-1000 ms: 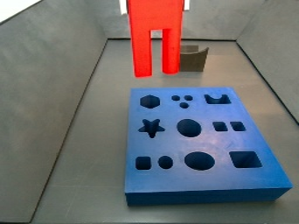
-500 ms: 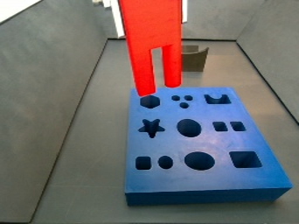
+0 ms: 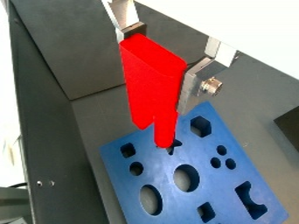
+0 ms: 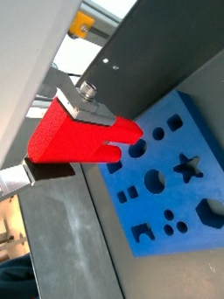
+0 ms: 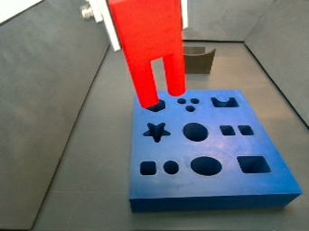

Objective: Pick up the square-circle object. Move up. Rotate the square-circle object. Place the square-circle object on the fixture. Regrasp the square-circle object. Move to above the board. Insert the square-circle object.
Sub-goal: Insert the square-circle object.

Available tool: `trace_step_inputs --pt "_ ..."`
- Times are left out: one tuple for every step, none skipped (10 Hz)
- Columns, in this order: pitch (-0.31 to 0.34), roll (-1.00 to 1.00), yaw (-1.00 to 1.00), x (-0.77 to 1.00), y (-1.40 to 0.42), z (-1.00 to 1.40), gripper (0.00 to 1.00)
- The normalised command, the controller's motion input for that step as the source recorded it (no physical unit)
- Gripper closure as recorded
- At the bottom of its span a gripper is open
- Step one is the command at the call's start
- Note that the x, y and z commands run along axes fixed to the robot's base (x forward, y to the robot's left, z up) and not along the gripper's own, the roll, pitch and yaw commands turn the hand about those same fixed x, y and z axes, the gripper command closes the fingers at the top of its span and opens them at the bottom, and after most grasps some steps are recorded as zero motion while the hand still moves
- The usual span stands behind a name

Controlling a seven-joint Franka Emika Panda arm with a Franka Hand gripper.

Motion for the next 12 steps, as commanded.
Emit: trace_step_inputs --pt "0.014 0.18 0.00 0.00 -0.03 -0.19 1.00" --pt "0.026 0.14 0.00 -0.03 -0.12 -0.18 1.00" --pt "0.009 0.20 0.00 -0.02 -0.19 -0.20 1.00" --pt "0.023 0.20 0.00 -0.03 -0.19 -0.30 1.00" --pt "0.031 0.16 0.00 0.00 -0.22 -0.29 1.00" --pt "0.000 0.19 0.00 0.00 -0.25 -0.45 1.00" --pt "0.000 0.12 0.00 0.00 -0.23 -0.28 1.00" --pt "0.000 0.08 0.00 0.00 -0.23 -0.25 1.00" --pt "0.000 0.08 0.00 0.04 -0.24 -0.26 1.00" --pt "-0.003 0.05 0.00 0.06 -0.22 -0.25 1.00" --pt "-0.019 0.04 0.00 0.09 -0.20 -0.14 1.00" --pt "0.000 0.04 0.05 0.13 -0.14 -0.17 1.00"
